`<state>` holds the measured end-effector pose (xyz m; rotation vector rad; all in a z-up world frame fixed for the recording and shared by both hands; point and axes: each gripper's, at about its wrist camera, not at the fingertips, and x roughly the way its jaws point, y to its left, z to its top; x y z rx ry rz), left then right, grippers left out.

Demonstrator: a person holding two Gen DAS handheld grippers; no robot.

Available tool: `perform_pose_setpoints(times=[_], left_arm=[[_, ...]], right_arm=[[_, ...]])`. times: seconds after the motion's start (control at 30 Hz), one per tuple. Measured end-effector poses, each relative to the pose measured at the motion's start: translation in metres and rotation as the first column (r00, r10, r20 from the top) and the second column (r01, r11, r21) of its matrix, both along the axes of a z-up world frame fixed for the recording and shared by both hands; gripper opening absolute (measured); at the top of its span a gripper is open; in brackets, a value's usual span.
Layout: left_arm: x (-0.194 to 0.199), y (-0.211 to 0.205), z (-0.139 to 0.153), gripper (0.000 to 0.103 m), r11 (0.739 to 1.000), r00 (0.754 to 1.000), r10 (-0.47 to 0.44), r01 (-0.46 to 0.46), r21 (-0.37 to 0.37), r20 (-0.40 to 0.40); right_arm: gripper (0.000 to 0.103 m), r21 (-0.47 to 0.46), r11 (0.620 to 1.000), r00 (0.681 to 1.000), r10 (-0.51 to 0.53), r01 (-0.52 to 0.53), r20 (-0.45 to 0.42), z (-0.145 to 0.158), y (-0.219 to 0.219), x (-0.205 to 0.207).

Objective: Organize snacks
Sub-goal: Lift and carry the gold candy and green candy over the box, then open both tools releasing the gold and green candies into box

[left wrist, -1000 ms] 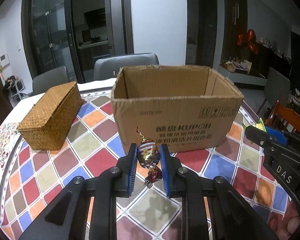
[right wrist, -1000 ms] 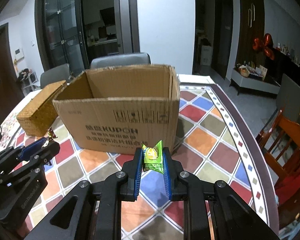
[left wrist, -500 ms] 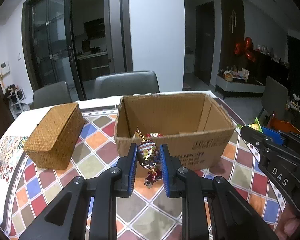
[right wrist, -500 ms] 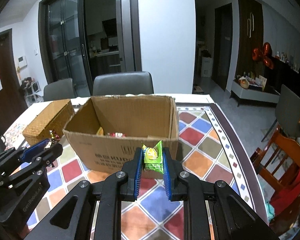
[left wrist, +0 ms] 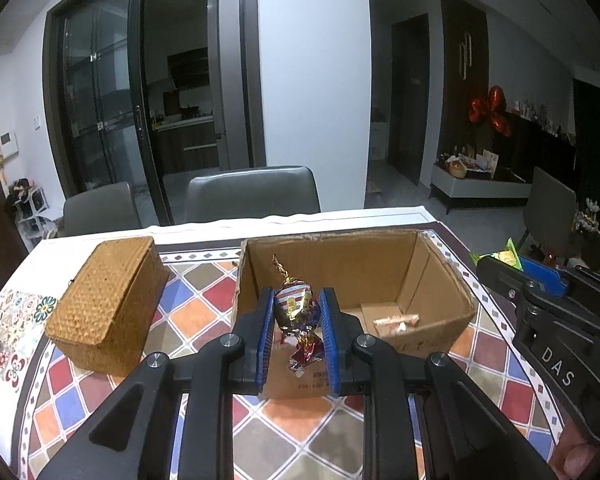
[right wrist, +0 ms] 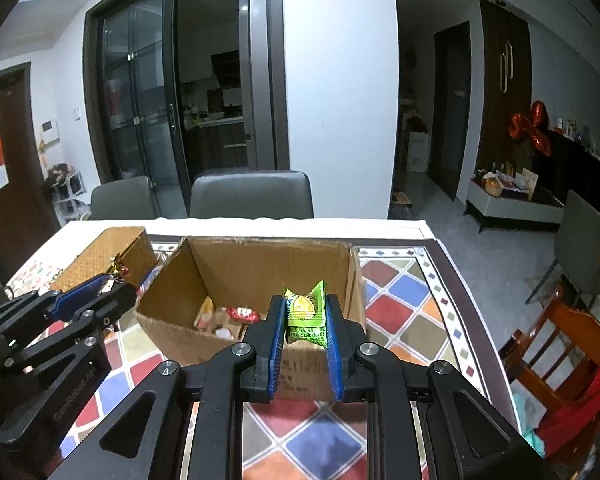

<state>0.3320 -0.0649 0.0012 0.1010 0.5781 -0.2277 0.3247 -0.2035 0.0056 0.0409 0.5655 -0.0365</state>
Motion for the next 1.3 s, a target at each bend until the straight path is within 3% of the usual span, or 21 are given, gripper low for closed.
perform_pose_setpoints(times=[0.57, 1.0, 1.07, 1.17, 1.23, 1.3], left_arm=[[0.05, -0.006, -0.022, 0.023, 1.0, 0.999, -0.01, 0.01, 0.004, -0.035], [0.066, -0.011, -0.036, 0.024, 1.0, 0.998, -0.012, 0.012, 0.009, -0.055], [0.067, -0.01, -0.037, 0.027, 1.0, 0.998, -0.008, 0.009, 0.014, -0.055], [0.067, -0.009, -0.038, 0.046, 1.0, 0.999, 0.003, -0.002, 0.017, -0.054], [0.065, -0.008, -0.037, 0.055, 1.0, 0.999, 0.011, -0.01, 0.017, -0.047], [0.064, -0.007, -0.036, 0.058, 1.0, 0.999, 0.017, -0.016, 0.019, -0.043]], right_arm=[[0.021, 0.001, 1.0, 0.999, 0.009, -0.009, -0.032, -0.016, -0.003, 0.049], [0.021, 0.012, 1.0, 0.996, 0.029, -0.028, -0.084, -0.039, -0.005, 0.078], [0.022, 0.012, 1.0, 0.996, 0.027, -0.026, -0.082, -0.039, -0.005, 0.079], [0.025, 0.006, 1.0, 0.996, 0.024, -0.024, -0.084, -0.041, -0.006, 0.082], [0.037, 0.013, 1.0, 0.996, 0.018, -0.017, -0.084, -0.041, -0.007, 0.082], [0.043, 0.009, 1.0, 0.997, 0.01, -0.01, -0.076, -0.041, -0.007, 0.081]])
